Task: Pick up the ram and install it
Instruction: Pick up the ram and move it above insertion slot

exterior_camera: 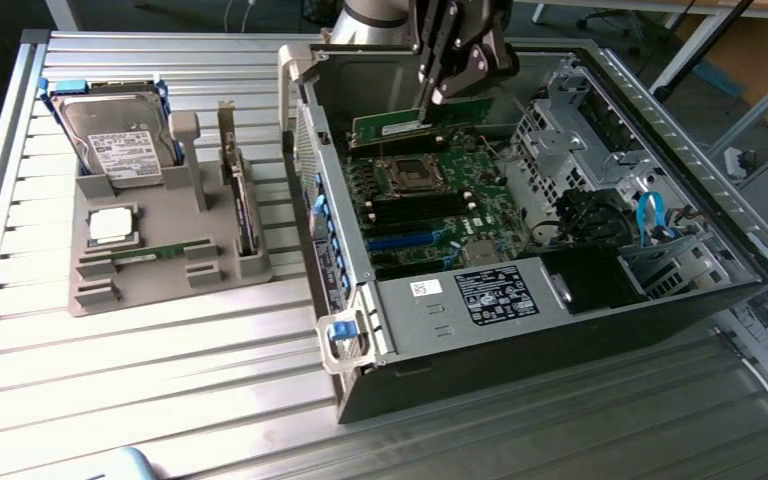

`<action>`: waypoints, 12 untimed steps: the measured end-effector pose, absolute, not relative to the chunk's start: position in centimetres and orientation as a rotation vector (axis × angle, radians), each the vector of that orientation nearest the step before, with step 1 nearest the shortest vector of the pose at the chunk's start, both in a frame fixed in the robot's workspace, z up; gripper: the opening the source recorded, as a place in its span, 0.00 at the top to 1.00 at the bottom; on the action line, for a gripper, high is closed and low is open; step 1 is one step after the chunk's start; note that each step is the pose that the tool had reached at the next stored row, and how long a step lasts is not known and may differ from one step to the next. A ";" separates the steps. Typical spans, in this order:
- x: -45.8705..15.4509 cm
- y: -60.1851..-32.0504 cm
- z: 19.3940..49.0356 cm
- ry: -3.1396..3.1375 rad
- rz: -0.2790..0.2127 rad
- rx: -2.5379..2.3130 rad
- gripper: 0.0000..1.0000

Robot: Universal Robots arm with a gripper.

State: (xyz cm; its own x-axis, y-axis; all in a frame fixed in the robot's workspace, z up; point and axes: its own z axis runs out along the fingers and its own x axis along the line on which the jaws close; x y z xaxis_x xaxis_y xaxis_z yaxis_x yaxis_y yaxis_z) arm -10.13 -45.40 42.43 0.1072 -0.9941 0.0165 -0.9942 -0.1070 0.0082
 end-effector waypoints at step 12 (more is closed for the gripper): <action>-9.3 -45.4 42.4 -2.088 0.011 2.325 0.86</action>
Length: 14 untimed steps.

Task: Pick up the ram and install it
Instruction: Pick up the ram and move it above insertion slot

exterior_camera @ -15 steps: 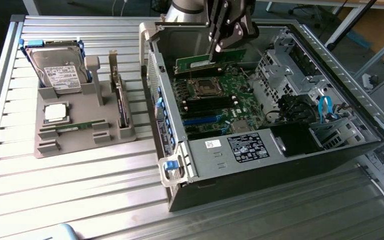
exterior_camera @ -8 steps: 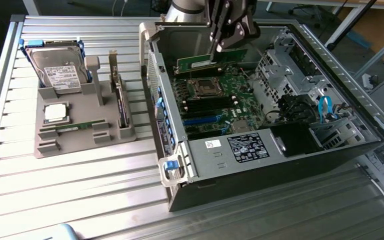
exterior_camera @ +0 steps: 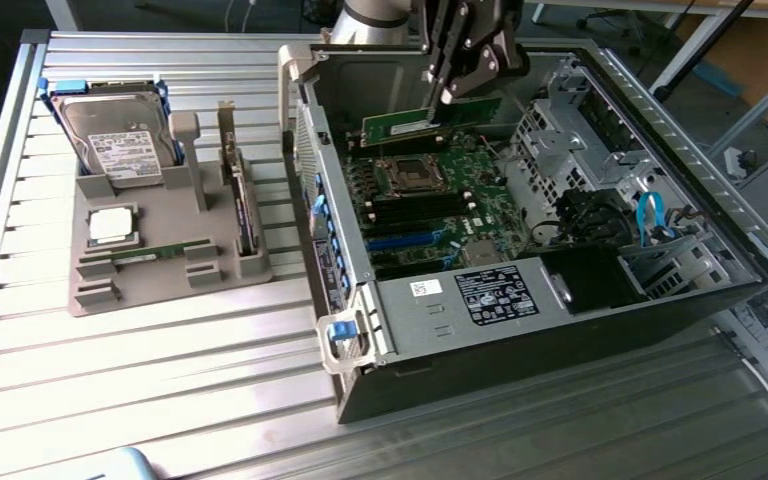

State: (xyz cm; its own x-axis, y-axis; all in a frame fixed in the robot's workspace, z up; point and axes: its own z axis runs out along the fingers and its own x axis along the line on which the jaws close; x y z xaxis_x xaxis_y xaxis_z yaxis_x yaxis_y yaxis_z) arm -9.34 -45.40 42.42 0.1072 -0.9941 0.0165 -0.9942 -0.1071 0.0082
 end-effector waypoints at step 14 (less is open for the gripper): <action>-8.6 -45.4 42.4 -2.088 0.011 2.325 0.86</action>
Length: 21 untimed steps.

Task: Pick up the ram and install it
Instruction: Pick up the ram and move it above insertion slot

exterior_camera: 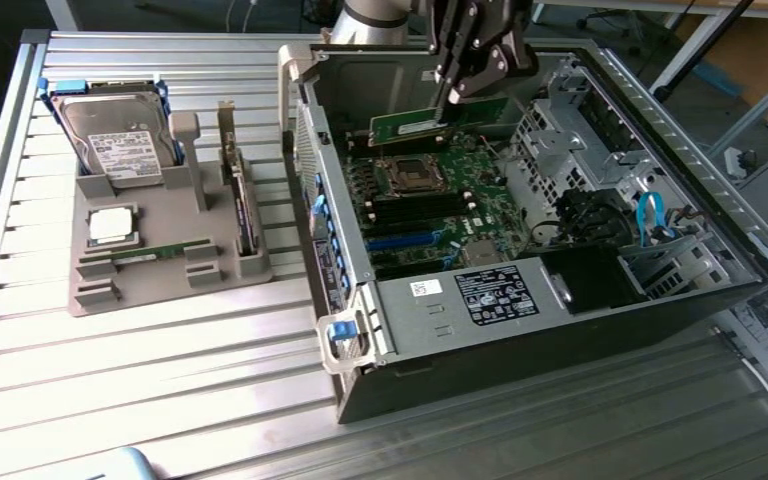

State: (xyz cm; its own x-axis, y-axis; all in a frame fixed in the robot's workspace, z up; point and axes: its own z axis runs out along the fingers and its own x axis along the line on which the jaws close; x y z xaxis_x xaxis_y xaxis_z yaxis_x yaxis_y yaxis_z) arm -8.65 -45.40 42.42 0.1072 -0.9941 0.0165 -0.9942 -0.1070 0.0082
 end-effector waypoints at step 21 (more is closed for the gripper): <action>-7.6 -45.4 42.4 -2.088 0.011 2.325 0.86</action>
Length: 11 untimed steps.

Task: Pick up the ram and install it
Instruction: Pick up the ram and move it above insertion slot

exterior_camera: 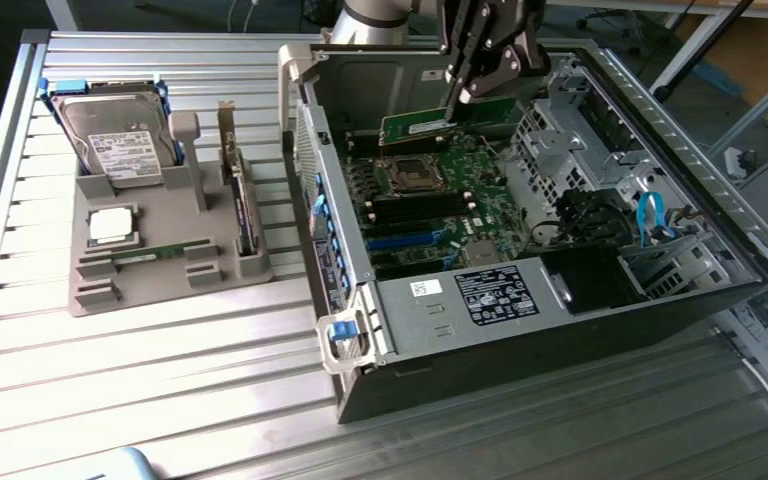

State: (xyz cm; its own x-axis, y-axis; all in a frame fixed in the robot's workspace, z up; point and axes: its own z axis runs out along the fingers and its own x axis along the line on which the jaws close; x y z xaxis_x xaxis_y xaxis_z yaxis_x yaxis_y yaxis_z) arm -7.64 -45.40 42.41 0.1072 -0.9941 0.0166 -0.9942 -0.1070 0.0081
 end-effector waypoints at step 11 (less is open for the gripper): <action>-6.9 -45.4 42.4 -2.087 0.011 2.324 0.86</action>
State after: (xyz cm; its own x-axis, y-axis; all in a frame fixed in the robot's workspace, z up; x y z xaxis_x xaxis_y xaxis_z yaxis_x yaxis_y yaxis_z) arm -6.89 -45.40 42.41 0.1071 -0.9941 0.0170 -0.9942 -0.1070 0.0083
